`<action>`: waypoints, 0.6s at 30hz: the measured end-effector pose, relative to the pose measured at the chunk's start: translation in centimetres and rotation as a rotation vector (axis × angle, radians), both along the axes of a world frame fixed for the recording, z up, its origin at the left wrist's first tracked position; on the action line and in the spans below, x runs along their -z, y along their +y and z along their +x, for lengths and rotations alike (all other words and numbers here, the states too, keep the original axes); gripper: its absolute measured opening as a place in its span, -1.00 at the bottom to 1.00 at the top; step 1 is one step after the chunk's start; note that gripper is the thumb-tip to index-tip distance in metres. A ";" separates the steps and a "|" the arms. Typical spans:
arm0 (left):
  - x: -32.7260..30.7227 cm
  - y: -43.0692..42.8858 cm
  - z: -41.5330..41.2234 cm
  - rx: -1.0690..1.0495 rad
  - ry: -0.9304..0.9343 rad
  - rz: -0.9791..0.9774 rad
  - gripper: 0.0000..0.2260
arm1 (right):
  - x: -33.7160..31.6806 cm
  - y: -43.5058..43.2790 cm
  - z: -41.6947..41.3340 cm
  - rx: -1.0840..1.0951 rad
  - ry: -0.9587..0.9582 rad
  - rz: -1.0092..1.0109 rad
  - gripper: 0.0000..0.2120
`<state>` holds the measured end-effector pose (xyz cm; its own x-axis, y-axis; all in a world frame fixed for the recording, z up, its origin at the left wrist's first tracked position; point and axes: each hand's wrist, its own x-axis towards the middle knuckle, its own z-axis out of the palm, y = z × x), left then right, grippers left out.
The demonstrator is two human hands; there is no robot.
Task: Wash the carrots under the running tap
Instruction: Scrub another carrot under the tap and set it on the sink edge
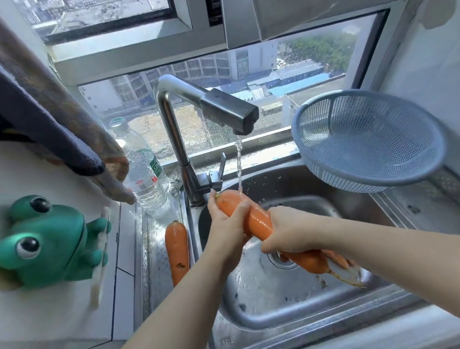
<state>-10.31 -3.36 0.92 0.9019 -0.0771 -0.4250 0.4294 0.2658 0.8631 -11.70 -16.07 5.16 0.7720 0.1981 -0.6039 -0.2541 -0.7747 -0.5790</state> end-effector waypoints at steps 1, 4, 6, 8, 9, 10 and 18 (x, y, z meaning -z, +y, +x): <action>0.1 -0.4 0.0 -0.040 0.008 0.029 -0.35 | 0.0 0.2 -0.1 -0.018 -0.023 -0.031 -0.82; 0.0 -0.9 0.1 -0.102 0.052 0.097 -0.50 | 0.1 0.5 -0.2 -0.049 -0.022 -0.046 -0.80; -0.3 -0.6 0.0 -0.069 0.065 0.115 -0.52 | 0.1 0.2 -0.2 -0.028 0.016 0.000 -0.81; -0.6 0.1 -0.2 0.011 0.042 0.094 -0.45 | 0.1 -0.2 -0.1 0.000 0.048 0.049 -0.84; -0.7 0.6 -0.3 0.061 0.022 0.069 -0.37 | 0.1 -0.4 0.0 0.010 0.060 0.074 -0.87; -0.8 1.0 -0.5 0.116 -0.003 0.041 -0.28 | 0.0 -0.6 0.0 0.019 0.068 0.096 -0.89; -1.1 0.1 -0.4 0.064 -0.008 0.191 -0.08 | 0.4 0.3 -0.5 -0.016 -0.074 0.001 -0.81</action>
